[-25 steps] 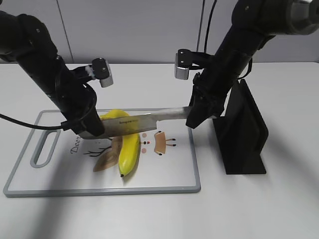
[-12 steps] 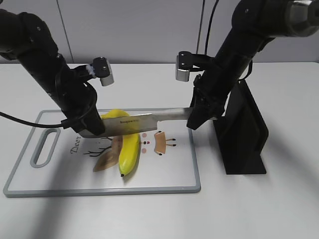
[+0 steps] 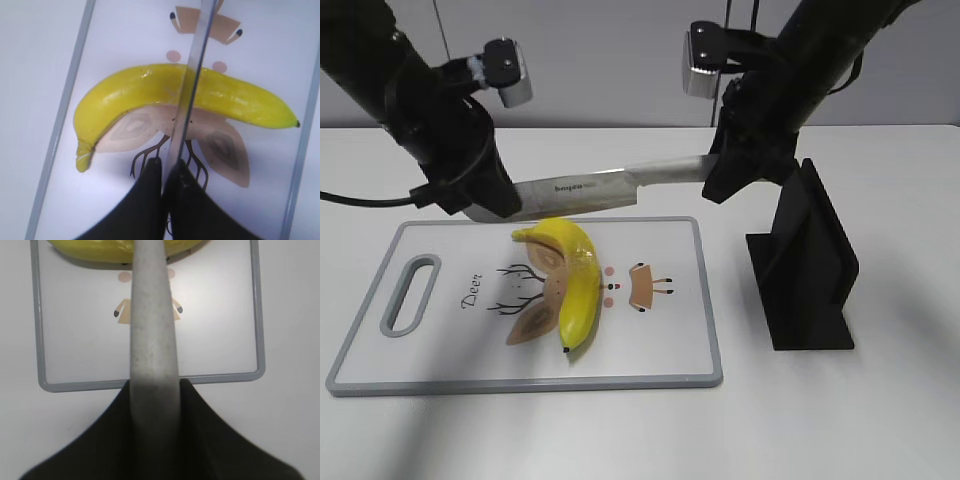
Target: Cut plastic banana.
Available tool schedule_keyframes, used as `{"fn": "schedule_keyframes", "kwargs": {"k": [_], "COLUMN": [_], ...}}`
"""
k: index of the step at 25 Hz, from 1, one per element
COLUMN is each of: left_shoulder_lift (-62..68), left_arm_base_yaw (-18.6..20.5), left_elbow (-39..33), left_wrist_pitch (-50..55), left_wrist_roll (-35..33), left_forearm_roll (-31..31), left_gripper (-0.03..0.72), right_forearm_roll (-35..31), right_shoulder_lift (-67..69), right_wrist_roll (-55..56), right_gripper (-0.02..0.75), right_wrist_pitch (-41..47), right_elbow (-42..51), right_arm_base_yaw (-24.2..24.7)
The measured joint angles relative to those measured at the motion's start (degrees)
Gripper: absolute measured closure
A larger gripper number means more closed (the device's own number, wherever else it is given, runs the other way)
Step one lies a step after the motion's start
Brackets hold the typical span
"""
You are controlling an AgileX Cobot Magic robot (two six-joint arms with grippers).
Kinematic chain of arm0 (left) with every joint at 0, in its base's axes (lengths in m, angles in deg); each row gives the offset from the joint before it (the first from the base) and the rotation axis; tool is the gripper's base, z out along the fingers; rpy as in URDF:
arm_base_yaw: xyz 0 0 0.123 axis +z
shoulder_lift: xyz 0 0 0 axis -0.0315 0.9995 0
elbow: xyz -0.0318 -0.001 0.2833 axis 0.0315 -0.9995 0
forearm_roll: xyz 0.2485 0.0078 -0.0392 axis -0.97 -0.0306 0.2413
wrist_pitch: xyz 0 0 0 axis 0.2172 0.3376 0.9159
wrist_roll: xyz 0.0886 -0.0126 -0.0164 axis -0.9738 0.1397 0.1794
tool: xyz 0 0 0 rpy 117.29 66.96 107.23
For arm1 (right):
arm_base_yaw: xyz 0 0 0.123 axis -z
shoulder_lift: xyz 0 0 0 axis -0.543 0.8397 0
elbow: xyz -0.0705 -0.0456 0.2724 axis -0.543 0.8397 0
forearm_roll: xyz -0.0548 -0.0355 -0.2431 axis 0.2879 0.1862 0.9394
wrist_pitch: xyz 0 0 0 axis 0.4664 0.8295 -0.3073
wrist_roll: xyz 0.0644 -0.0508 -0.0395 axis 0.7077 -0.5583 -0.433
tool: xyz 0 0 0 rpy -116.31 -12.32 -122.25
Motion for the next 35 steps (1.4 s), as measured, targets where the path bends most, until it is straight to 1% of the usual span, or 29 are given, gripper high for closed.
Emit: {"fn": "schedule_keyframes", "kwargs": {"k": [7,16,21,23,25,26,31,33,35], "left_shoulder_lift": [-8.73,-16.82,-17.23,-17.23,-17.23,-17.25,-17.43,-17.43,-17.43], "left_arm_base_yaw": [0.00,-0.11,-0.11,-0.11,-0.11,-0.11,-0.11,-0.11,-0.11], "left_elbow": [0.00,0.00,0.00,0.00,0.00,0.00,0.00,0.00,0.00], "left_wrist_pitch": [4.06,4.81,4.68,4.28,3.68,3.58,3.43,2.96,2.16], "left_wrist_roll": [0.31,0.38,0.78,0.97,1.09,1.16,1.27,1.27,1.27], "left_forearm_roll": [-0.17,0.07,-0.09,-0.09,-0.09,-0.09,-0.09,-0.09,-0.09], "left_gripper": [0.676,0.678,0.656,0.636,0.590,0.547,0.229,0.148,0.111], "right_forearm_roll": [-0.59,-1.28,-1.69,-1.55,-0.60,-0.38,0.58,0.72,0.79], "right_shoulder_lift": [-7.05,-12.76,-12.77,-12.77,-12.77,-12.77,-12.77,-12.77,-12.77], "right_wrist_roll": [0.30,0.30,0.30,0.30,0.42,0.53,1.48,1.60,1.73], "right_gripper": [0.565,0.566,0.566,0.566,0.571,0.572,0.573,0.573,0.573], "right_wrist_pitch": [3.56,4.28,4.34,4.34,4.34,4.28,3.21,3.09,3.03], "right_elbow": [0.00,0.00,0.00,0.00,0.00,0.01,0.07,0.07,0.07], "right_arm_base_yaw": [-0.06,-0.18,-0.18,-0.18,-0.18,-0.12,-0.02,-0.02,0.00]}}
